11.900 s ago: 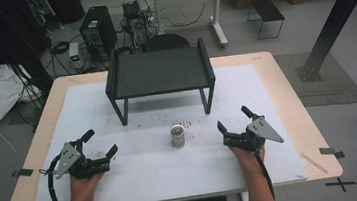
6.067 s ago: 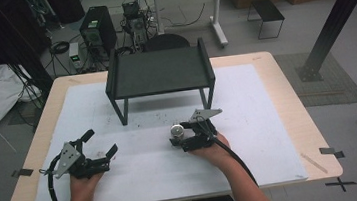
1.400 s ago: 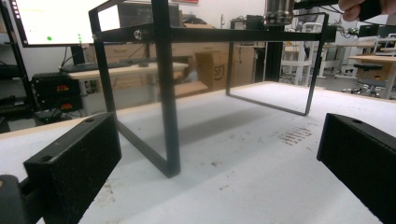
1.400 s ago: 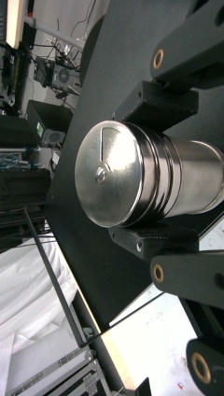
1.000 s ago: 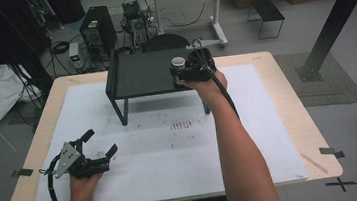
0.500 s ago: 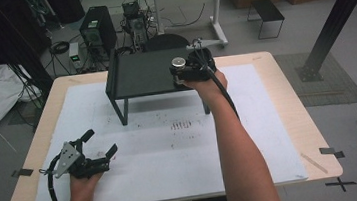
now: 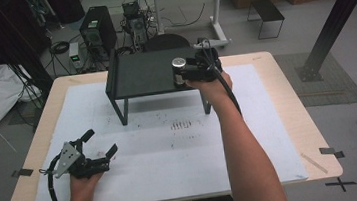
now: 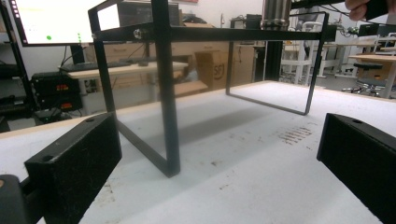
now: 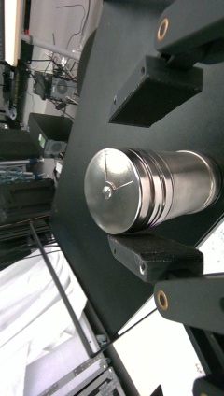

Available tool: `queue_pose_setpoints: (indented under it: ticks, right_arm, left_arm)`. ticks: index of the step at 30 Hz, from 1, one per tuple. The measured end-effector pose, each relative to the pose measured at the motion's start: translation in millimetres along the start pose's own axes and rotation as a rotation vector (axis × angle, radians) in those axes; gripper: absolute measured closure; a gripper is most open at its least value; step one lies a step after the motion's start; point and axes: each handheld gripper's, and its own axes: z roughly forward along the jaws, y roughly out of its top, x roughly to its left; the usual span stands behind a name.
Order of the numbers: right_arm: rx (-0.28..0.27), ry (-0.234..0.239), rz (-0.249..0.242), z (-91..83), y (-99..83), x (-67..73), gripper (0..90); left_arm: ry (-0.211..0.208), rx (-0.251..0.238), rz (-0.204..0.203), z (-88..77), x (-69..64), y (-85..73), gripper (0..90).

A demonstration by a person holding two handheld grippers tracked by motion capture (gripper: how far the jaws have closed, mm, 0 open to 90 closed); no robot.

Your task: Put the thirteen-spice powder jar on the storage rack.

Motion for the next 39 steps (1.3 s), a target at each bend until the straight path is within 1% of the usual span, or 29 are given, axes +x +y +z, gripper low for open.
queue_pose_setpoints:
  ticks: [2, 4, 7, 8, 11, 12, 14, 16, 19, 27, 29, 32, 39]
  right_arm:
    - [-0.008, 0.002, 0.001, -2.0, 0.7, -0.2, 35.2]
    - [-0.033, 0.012, -0.001, -8.5, 2.8, 0.2, 35.2]
    - [-0.042, 0.019, -0.002, -11.6, 3.6, 0.4, 34.9]
    - [-0.052, 0.026, -0.001, -15.1, 4.1, 0.9, 33.8]
    - [-0.060, 0.034, 0.005, -18.3, 4.4, 1.1, 31.6]
    - [-0.072, 0.040, 0.007, -22.7, 4.9, 1.6, 31.2]
    - [-0.073, 0.042, 0.008, -23.8, 5.1, 1.8, 30.7]
    - [-0.101, 0.056, 0.004, -29.9, 5.4, 2.7, 30.3]
    - [-0.119, 0.066, 0.004, -35.4, 4.7, 3.6, 29.4]
    - [-0.152, 0.080, -0.009, -48.6, -2.5, 6.7, 25.1]
    - [-0.161, 0.083, -0.020, -51.0, -4.4, 8.4, 24.2]
    - [-0.166, 0.079, -0.038, -53.7, -7.5, 11.3, 22.5]
    - [-0.192, 0.072, -0.058, -61.7, -17.5, 16.1, 18.8]
  left_arm:
    - [0.000, 0.001, 0.001, 0.0, 0.0, 0.0, 0.3]
    - [0.000, -0.002, -0.001, 0.1, -0.2, 0.0, 0.3]
    - [0.000, -0.002, -0.002, 0.1, -0.3, 0.0, 0.3]
    - [0.000, -0.003, -0.002, 0.1, -0.3, -0.1, 0.3]
    - [0.001, -0.003, -0.002, 0.2, -0.4, -0.1, 0.3]
    - [0.000, -0.001, -0.002, 0.0, -0.3, 0.0, 0.3]
    - [0.002, -0.002, -0.002, 0.1, -0.5, 0.0, 0.3]
    - [0.001, -0.002, -0.002, 0.1, -0.4, 0.0, 0.3]
    - [0.002, -0.002, -0.002, 0.0, -0.5, 0.0, 0.3]
    - [0.002, 0.001, 0.001, -0.1, -0.2, 0.0, 0.3]
    - [0.002, 0.000, 0.000, -0.1, -0.2, 0.0, 0.3]
    - [0.001, 0.000, 0.001, -0.1, -0.3, -0.1, 0.3]
    - [0.001, -0.002, 0.001, 0.0, -0.2, -0.1, 0.3]
